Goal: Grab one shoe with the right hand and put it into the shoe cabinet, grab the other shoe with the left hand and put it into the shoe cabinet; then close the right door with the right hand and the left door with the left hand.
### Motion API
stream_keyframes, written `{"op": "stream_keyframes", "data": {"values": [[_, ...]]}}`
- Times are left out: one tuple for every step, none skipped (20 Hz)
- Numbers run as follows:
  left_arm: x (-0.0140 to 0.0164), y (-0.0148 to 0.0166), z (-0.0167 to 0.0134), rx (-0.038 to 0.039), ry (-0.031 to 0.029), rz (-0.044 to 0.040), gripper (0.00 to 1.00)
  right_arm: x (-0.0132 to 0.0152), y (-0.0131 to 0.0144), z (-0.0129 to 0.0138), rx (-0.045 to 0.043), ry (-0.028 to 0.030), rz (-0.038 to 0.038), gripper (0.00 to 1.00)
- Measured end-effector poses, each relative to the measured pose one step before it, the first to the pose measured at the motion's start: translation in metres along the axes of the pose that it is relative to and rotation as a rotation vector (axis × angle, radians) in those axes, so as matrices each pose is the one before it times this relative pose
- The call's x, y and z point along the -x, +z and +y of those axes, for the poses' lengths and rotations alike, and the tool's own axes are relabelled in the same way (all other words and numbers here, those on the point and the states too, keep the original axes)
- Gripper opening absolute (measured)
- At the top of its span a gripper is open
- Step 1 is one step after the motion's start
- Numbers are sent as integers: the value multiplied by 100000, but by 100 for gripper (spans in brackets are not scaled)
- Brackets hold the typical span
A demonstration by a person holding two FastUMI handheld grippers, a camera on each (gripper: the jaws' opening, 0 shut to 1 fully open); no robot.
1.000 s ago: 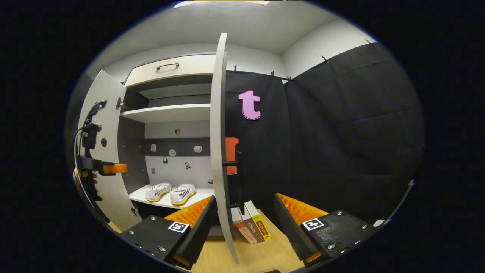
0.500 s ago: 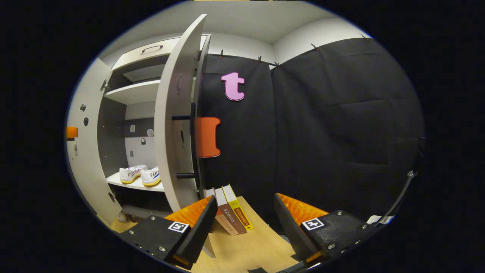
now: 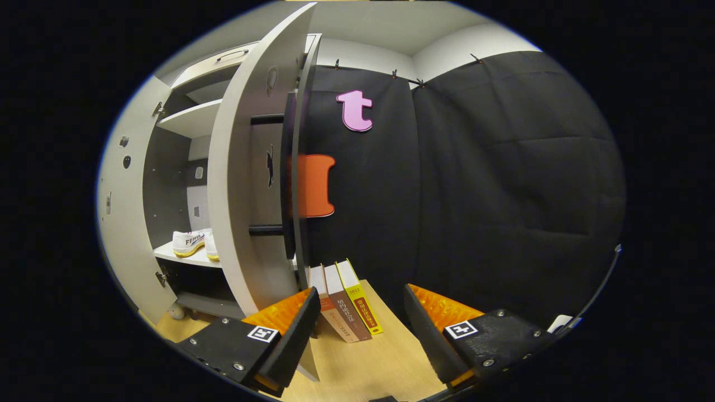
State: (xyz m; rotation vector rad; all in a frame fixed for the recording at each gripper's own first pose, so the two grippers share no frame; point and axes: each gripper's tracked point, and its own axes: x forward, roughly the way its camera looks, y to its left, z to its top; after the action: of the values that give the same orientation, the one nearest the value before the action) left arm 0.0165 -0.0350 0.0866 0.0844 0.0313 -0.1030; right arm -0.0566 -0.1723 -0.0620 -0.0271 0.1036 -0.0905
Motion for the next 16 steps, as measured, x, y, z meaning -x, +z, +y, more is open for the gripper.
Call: {"op": "stream_keyframes", "data": {"values": [[283,14,348,723,585,-107,94,61,-12,629,-359,1869,138,93],[367,-131,377,754,645,141,96,-48,-103,513,15,1695,294,93],[257,-64,473,383,707,132,96,123,-47,77,564,176,-13,93],[236,-56,498,-61,791,74,99,37,14,-25,865,-341,-658,92],[201,-69,516,-323,909,93,96,89,146,187,482,190,-819,92],[161,-66,397,-271,824,207,96,99,-84,307,-687,654,20,91],[54,12,382,1,525,-86,96,40,-182,523,-515,1336,209,98],[44,197,232,280,143,-437,94,64,-58,354,113,950,-207,89],[30,159,225,471,97,-477,94,61,34,146,255,120,-478,86],[49,190,179,322,-14,-517,96,16,9,336,307,189,-21,95],[-100,175,171,218,-47,-522,96,27,-54,534,359,400,196,91],[-64,109,107,118,-66,-552,96,-38,-36,535,526,397,116,78],[29,112,98,90,-139,-588,96,45,98,567,585,671,-170,81],[-82,8,31,122,-141,-357,94,1,19,620,286,1020,77,67],[-31,-54,87,171,-183,-136,96,10,-80,870,101,1691,173,63],[-107,-47,-40,131,-103,116,96,27,-38,790,-220,1703,321,62]]}}
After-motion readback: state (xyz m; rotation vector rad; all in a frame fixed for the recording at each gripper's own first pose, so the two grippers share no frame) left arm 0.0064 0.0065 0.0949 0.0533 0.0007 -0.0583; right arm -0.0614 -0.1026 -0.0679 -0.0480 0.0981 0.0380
